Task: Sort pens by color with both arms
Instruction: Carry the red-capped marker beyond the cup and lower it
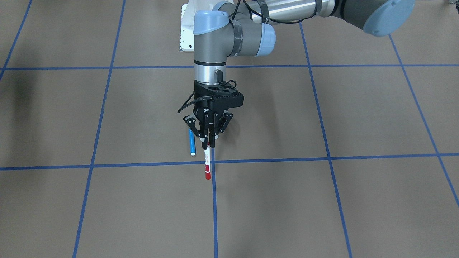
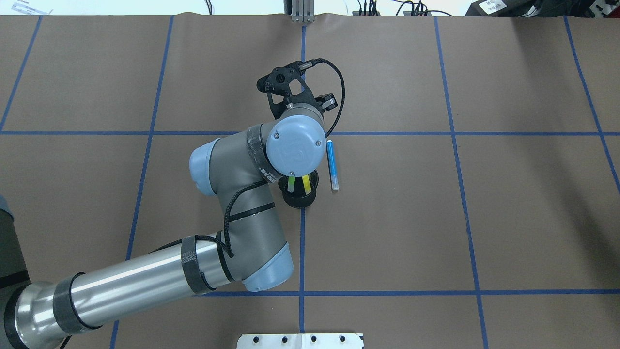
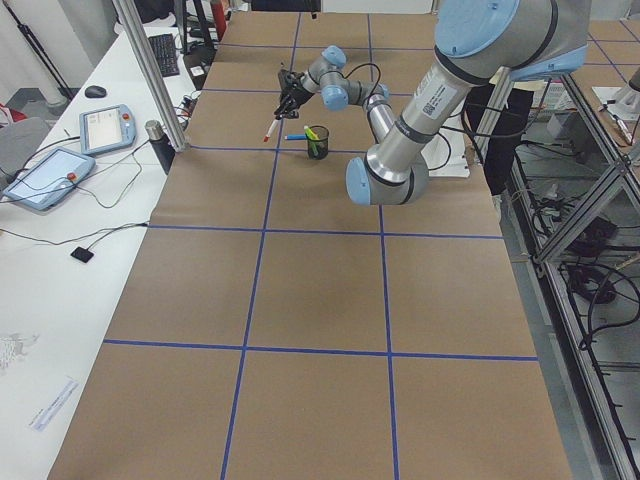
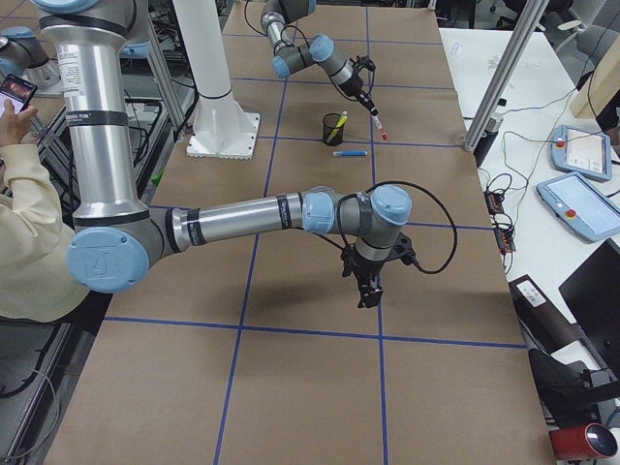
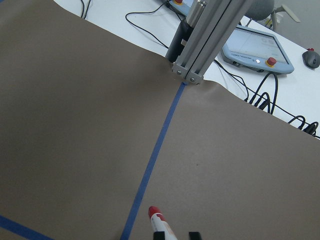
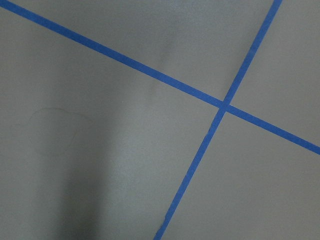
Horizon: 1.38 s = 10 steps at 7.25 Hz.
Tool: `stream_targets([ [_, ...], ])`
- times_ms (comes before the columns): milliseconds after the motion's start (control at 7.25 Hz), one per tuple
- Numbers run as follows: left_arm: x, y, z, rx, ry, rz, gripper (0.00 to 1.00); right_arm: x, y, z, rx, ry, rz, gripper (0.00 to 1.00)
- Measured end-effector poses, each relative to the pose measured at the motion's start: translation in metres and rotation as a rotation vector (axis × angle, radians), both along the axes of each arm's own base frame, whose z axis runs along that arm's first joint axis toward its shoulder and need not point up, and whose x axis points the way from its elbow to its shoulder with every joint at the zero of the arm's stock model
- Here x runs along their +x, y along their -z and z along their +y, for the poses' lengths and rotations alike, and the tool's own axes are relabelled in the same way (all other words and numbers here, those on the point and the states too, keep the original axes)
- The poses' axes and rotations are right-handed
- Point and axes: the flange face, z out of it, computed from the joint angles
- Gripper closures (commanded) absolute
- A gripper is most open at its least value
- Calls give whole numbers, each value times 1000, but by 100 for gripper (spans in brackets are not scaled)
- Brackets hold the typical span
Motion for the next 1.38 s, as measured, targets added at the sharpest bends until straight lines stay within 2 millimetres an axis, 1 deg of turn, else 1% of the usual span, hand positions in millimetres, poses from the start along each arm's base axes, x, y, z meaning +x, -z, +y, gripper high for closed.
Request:
stream_targets([
  [138, 9, -3, 9, 9, 7, -11, 100, 0, 0, 0, -1, 0, 0, 1],
  [276, 14, -6, 12, 11, 23, -17, 100, 0, 0, 0, -1, 0, 0, 1],
  [552, 24, -15, 6, 4, 77, -20, 100, 1, 0, 0, 0, 0, -1, 1],
  [966, 31, -15, 0, 17, 110, -11, 100, 1, 0, 1, -1, 0, -1, 1],
  [1103, 32, -17, 0, 18, 111, -14, 63, 1, 0, 1, -1, 0, 0, 1],
  [1241, 33, -18, 0, 20, 112, -18, 32, 1, 0, 1, -1, 0, -1, 1],
  [1379, 33, -18, -1, 22, 112, -21, 14, 1, 0, 0, -1, 0, -1, 1],
])
